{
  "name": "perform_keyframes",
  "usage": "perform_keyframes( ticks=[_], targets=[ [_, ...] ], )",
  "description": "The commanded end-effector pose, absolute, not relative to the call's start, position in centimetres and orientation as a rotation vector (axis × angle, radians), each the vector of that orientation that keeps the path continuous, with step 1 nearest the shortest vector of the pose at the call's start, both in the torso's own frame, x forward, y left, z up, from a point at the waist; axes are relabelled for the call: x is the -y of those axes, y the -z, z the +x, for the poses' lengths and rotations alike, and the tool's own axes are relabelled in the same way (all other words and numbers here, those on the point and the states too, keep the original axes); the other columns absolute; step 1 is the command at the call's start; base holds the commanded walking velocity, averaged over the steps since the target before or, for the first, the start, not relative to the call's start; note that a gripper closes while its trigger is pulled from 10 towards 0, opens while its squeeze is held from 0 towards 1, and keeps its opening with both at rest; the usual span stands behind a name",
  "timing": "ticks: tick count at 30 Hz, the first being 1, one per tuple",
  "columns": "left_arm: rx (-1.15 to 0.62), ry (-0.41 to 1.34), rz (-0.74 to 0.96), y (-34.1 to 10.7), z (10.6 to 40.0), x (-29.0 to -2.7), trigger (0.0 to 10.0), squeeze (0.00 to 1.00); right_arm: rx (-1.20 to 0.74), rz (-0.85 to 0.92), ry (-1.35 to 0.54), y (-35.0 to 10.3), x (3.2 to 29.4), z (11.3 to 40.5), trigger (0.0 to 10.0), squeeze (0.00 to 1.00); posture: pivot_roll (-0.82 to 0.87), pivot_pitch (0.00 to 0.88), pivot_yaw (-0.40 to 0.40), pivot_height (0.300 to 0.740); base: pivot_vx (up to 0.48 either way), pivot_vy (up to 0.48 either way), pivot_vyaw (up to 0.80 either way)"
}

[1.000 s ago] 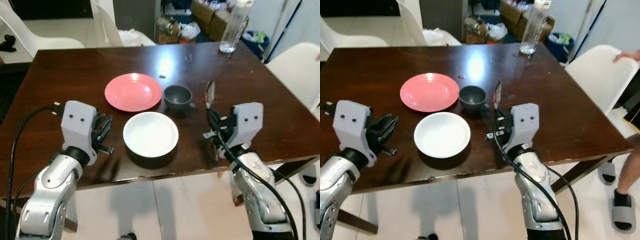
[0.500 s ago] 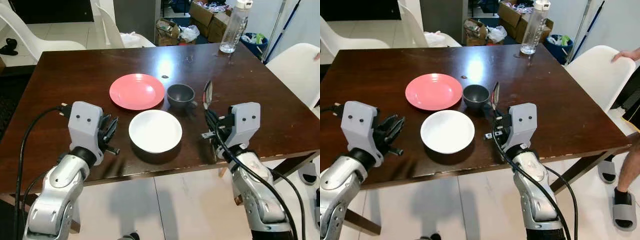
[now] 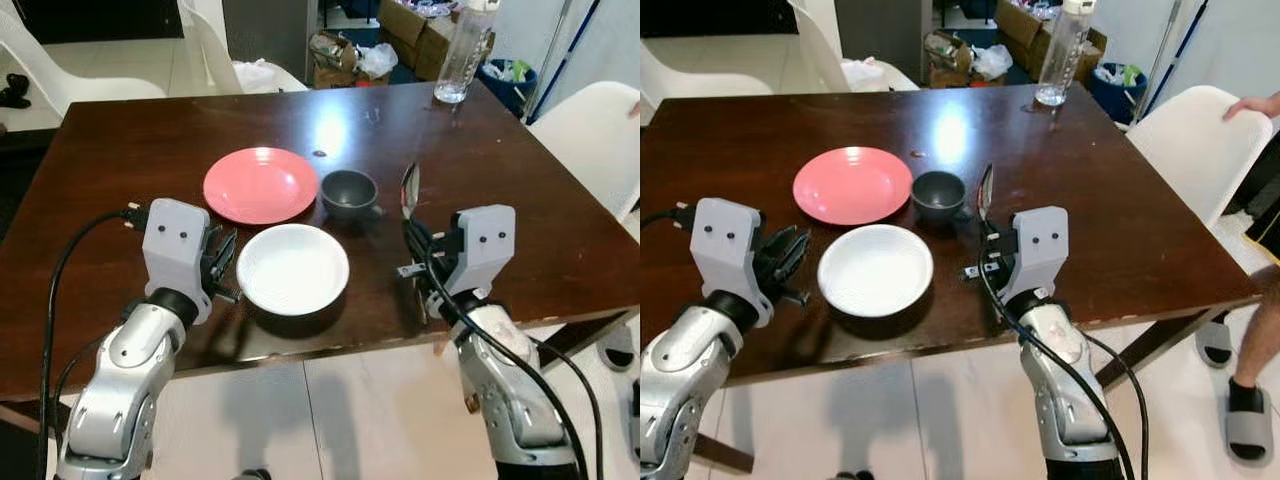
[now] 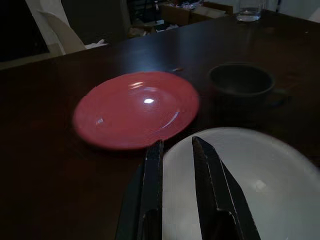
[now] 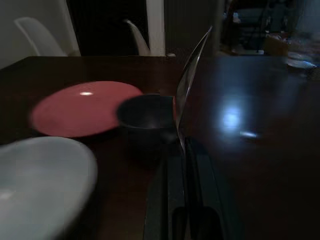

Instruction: Setting the table

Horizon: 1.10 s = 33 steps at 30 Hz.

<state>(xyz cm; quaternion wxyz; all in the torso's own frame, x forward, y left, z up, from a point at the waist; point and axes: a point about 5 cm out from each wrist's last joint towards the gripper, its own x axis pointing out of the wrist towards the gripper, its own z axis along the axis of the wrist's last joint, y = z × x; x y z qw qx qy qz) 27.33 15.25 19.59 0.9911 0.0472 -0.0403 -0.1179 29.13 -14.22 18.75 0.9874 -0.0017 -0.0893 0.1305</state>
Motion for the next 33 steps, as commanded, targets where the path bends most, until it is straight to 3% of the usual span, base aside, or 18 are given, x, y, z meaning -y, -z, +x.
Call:
perform_keyframes(
  ticks=[1, 14, 21, 33],
  targets=[
    [0.076, 0.239, 0.105, -19.43, 27.38, -15.15, 10.0, 0.00, 0.181, -0.003, -0.248, -18.86, 14.56, 28.98, 10.0, 0.00, 0.00, 0.078, 0.064, 0.740, 0.289, -0.285, 0.00],
    [0.034, 0.213, 0.086, -18.95, 27.81, -15.36, 10.0, 0.00, 0.179, 0.001, -0.244, -18.78, 14.53, 28.97, 10.0, 0.00, 0.00, 0.075, 0.066, 0.740, 0.020, 0.000, 0.00],
    [0.035, 0.204, 0.088, -18.88, 27.87, -15.49, 10.0, 0.00, 0.179, 0.001, -0.245, -18.79, 14.54, 28.95, 10.0, 0.00, 0.00, 0.074, 0.064, 0.740, 0.000, 0.426, 0.00],
    [0.042, 0.222, 0.096, -18.89, 27.82, -15.13, 10.0, 0.00, 0.182, -0.003, -0.246, -18.85, 14.51, 28.99, 10.0, 0.00, 0.00, 0.073, 0.064, 0.740, 0.000, 0.000, 0.00]
  ],
)
